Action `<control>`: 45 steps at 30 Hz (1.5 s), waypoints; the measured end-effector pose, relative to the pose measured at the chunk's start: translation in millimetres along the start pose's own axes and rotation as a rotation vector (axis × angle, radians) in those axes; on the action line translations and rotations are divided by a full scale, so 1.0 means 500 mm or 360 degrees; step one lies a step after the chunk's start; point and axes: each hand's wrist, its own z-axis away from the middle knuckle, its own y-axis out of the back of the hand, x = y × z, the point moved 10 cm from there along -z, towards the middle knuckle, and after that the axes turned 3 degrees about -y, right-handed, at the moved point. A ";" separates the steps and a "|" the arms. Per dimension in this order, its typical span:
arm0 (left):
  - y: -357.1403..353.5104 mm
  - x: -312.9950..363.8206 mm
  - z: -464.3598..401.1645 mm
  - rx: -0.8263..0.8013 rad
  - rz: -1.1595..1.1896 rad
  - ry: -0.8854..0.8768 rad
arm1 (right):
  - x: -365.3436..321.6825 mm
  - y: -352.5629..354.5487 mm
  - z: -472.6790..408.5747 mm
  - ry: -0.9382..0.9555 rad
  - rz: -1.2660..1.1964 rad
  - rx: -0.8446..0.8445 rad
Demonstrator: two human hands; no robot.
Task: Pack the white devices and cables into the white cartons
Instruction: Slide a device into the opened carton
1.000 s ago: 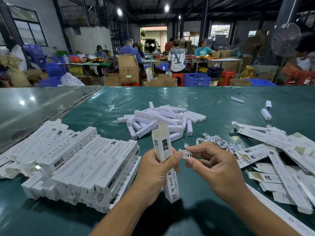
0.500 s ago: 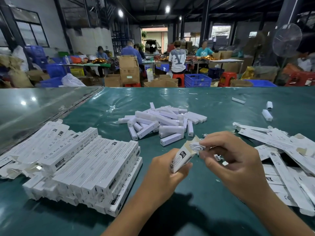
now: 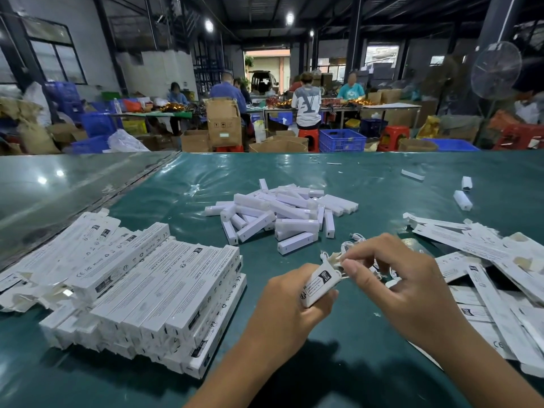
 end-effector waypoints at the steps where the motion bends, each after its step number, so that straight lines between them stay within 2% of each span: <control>1: 0.000 0.000 0.000 0.0000 0.0023 -0.0003 | 0.001 -0.003 0.001 -0.0010 -0.0007 -0.0024; 9: 0.003 -0.007 -0.001 0.0023 0.0085 0.0023 | 0.006 -0.016 0.003 -0.0108 0.0006 0.0012; 17: 0.015 -0.017 0.001 0.0113 0.0104 0.0048 | 0.006 -0.057 0.009 -0.0159 -0.0049 -0.0309; 22: 0.025 -0.041 0.005 0.0252 0.0329 0.0246 | -0.039 0.004 0.011 0.0140 0.0063 0.0133; 24: 0.022 -0.044 0.007 0.0295 0.0518 0.0299 | -0.065 0.011 0.020 0.0332 0.0156 0.0206; 28: -0.004 -0.034 0.013 0.0275 0.0759 0.0308 | -0.090 -0.013 0.032 0.0525 0.0209 0.0136; 35: -0.007 -0.031 0.013 0.0272 0.0937 0.0297 | -0.087 -0.049 0.044 0.0521 0.0231 0.0060; 42: -0.018 -0.030 0.016 0.0246 0.0830 0.0223 | -0.080 -0.044 0.042 0.0488 0.0126 0.0024; 45: -0.001 -0.012 0.018 0.0343 0.0885 0.0095 | -0.070 -0.042 0.041 0.0443 0.0096 0.0036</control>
